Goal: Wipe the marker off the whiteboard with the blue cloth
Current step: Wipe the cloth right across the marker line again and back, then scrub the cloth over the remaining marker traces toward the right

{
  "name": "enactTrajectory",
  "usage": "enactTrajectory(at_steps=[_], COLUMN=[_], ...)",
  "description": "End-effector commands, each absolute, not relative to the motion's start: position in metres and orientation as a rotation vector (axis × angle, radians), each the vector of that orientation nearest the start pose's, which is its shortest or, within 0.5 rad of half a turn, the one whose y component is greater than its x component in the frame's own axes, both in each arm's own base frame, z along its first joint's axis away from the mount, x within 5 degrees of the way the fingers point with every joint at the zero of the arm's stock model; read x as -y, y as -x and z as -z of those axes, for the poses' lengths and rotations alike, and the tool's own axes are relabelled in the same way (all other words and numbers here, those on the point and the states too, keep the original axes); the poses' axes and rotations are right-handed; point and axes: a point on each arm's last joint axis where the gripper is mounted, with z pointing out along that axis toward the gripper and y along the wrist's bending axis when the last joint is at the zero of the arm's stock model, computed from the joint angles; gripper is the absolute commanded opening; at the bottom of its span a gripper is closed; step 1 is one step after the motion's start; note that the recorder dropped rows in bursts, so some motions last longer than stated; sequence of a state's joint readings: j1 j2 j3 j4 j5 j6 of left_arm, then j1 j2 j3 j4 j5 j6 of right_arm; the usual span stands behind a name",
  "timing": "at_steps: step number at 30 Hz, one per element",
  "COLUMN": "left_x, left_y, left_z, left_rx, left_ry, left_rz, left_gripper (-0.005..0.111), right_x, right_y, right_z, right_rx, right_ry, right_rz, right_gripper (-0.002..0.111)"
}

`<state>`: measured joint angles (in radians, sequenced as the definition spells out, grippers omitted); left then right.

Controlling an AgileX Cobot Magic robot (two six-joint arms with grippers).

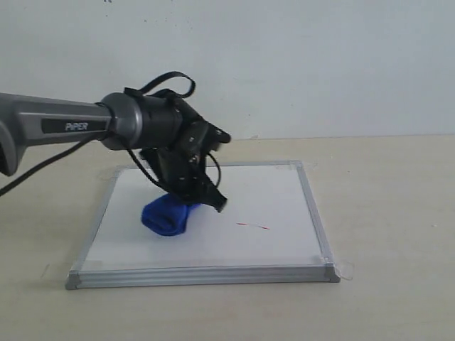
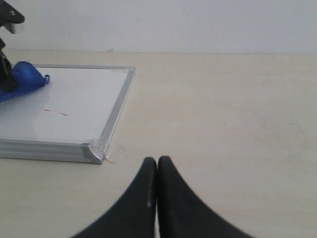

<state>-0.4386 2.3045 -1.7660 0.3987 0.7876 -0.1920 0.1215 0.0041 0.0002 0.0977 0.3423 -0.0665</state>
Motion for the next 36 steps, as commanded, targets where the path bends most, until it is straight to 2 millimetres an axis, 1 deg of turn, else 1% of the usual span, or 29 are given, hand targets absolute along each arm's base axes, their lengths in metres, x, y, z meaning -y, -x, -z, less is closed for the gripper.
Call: enactTrajectory(at_steps=[1, 3, 5, 10, 13, 16, 18, 20, 23, 26, 30, 33, 36], left_x=[0.137, 0.139, 0.148, 0.191, 0.219, 0.246, 0.26, 0.266, 0.263, 0.247, 0.205, 0.174, 0.158], left_y=[-0.46, -0.459, -0.457, -0.447, -0.439, -0.428, -0.42, -0.416, -0.417, -0.424, -0.439, -0.446, -0.447], left_z=[-0.134, -0.132, -0.131, -0.131, -0.133, -0.134, -0.134, -0.134, -0.134, -0.133, -0.132, -0.133, -0.134], left_rx=[-2.751, -2.766, -2.765, -2.715, -2.653, -2.598, -2.568, -2.549, -2.55, -2.588, -2.669, -2.722, -2.757], left_ry=[-0.44, -0.424, -0.44, -0.565, -0.64, -0.732, -0.82, -0.868, -0.868, -0.844, -0.702, -0.585, -0.535], left_rz=[-0.341, -0.281, -0.195, 0.06, 0.16, 0.19, 0.182, 0.156, 0.127, 0.066, -0.163, -0.35, -0.471], left_gripper=[0.004, 0.004, 0.004, 0.004, 0.004, 0.004, 0.004, 0.004, 0.004, 0.004, 0.004, 0.004, 0.004], right_x=[-0.009, -0.009, -0.009, -0.009, -0.009, -0.009, -0.009, -0.009, -0.009, -0.009, -0.009, -0.009, -0.009], right_y=[-0.053, -0.053, -0.053, -0.053, -0.053, -0.053, -0.053, -0.053, -0.053, -0.053, -0.053, -0.053, -0.053], right_z=[-0.183, -0.183, -0.183, -0.183, -0.183, -0.183, -0.183, -0.183, -0.183, -0.183, -0.183, -0.183, -0.183], right_rx=[-1.814, -1.814, -1.814, -1.814, -1.814, -1.814, -1.814, -1.814, -1.814, -1.814, -1.814, -1.814, -1.814], right_ry=[0.108, 0.108, 0.108, 0.108, 0.108, 0.108, 0.108, 0.108, 0.108, 0.108, 0.108, 0.108, 0.108], right_rz=[-0.132, -0.132, -0.132, -0.132, -0.132, -0.132, -0.132, -0.132, -0.132, -0.132, -0.132, -0.132, -0.132], right_gripper=[0.0, 0.0, 0.0, 0.0, 0.0, 0.0, 0.0, 0.0, 0.0, 0.0, 0.0, 0.0, 0.0])
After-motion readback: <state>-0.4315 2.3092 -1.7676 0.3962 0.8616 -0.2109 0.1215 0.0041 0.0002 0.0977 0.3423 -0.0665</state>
